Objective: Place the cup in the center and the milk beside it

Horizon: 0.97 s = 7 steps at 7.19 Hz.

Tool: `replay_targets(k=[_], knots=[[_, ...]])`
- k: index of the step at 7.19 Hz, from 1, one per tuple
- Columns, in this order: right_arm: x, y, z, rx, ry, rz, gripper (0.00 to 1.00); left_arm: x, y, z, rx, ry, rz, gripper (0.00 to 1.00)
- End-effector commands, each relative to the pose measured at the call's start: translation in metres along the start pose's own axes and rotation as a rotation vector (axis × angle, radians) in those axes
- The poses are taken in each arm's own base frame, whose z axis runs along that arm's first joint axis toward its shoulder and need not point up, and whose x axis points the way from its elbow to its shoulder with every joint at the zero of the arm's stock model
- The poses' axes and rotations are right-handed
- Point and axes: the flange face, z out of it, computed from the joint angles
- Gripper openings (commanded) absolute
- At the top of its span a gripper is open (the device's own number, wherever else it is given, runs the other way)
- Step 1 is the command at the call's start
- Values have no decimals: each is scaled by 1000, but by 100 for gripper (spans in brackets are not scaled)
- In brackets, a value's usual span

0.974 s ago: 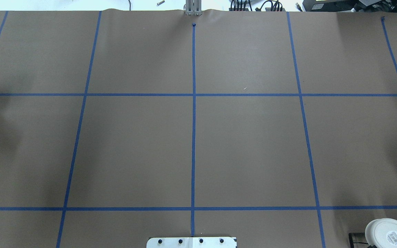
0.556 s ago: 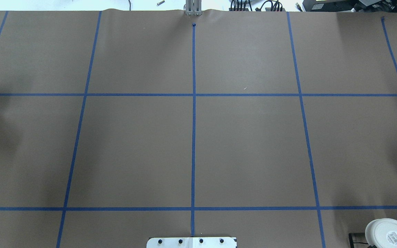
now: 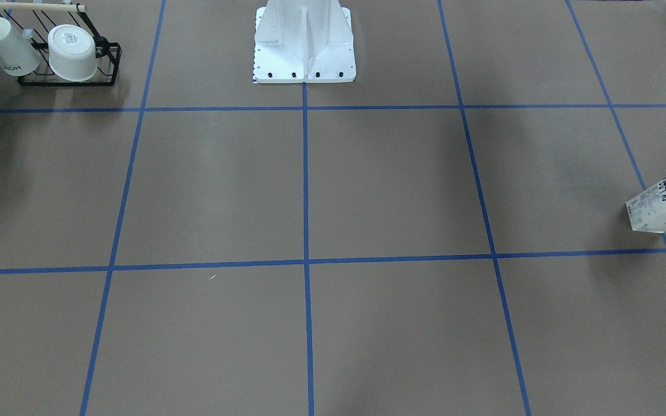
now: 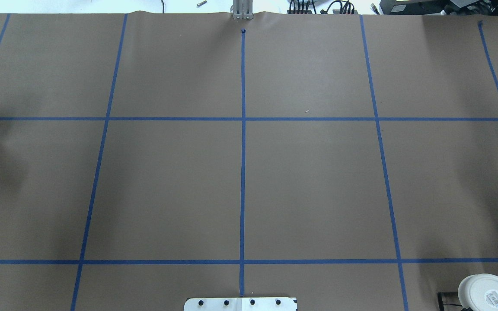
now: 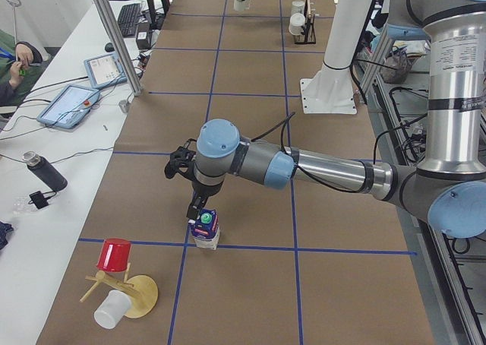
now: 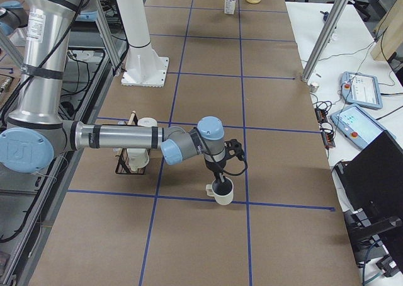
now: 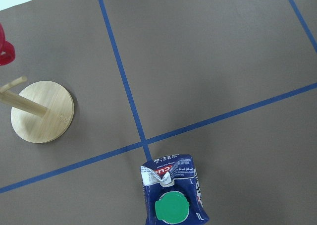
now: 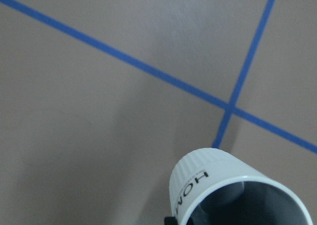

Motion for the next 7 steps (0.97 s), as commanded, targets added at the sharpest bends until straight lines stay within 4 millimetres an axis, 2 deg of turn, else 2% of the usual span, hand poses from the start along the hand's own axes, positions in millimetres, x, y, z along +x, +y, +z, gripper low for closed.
replay_targets(k=[1,2,3,4,5,6,7], knots=[[-56,-109,-42,123,-100,-86,0,0,0,0,-1,0,-2,99],[-101,-152,-51,118,-193,-14,0,0,0,0,0,0,-1,99],[-164,-186,-45,100,-260,37,0,0,0,0,-1,0,-2,99],[-241,-219,-40,72,-324,121,0,0,0,0,-1,0,-2,99],[-321,-242,-38,56,-363,195,0,-1,1,1,-2,0,-3,99],[-403,-260,-33,53,-331,267,0,-1,2,1,-3,0,-4,99],[-479,-265,-22,43,-231,276,0,-2,2,2,-5,2,-6,99]])
